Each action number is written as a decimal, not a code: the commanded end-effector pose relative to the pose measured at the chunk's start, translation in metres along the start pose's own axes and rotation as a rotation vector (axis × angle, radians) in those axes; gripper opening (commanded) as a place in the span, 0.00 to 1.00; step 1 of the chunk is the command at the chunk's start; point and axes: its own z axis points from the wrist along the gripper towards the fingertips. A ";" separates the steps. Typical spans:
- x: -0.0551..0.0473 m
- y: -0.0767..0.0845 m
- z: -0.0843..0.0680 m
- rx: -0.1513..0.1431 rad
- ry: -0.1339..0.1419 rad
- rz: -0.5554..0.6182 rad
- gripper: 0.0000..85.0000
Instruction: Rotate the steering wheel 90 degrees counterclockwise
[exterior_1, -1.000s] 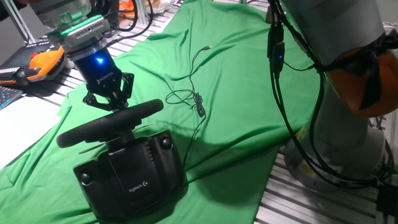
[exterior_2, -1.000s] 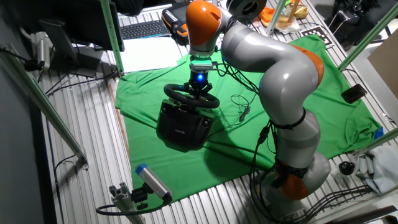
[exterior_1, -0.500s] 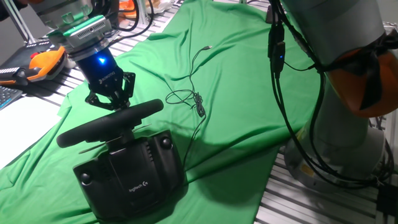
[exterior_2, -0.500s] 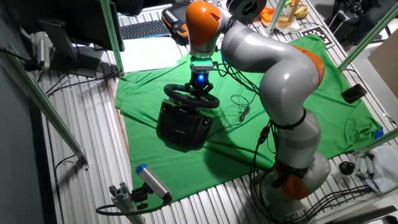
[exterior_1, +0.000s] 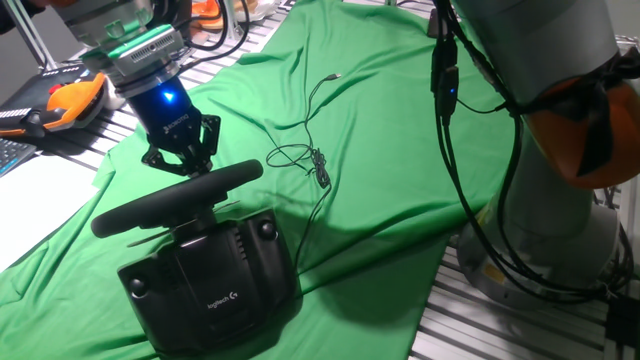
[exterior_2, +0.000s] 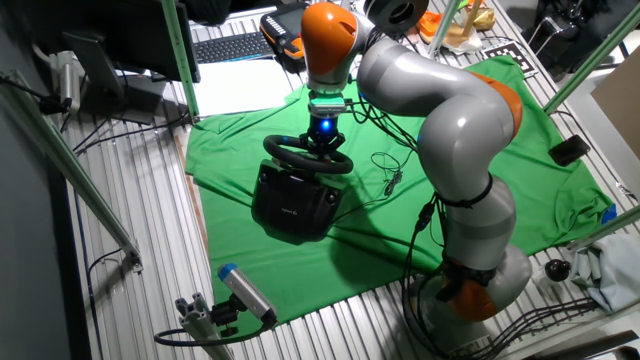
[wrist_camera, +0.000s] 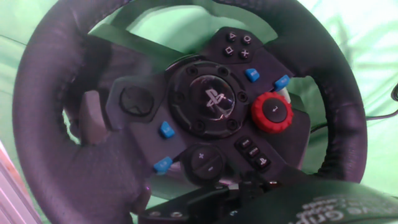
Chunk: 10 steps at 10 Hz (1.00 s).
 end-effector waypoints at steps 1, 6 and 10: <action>0.000 -0.001 0.000 0.000 -0.001 -0.002 0.00; -0.005 -0.005 0.004 0.007 -0.012 -0.020 0.00; -0.007 -0.009 0.005 0.011 -0.016 -0.035 0.00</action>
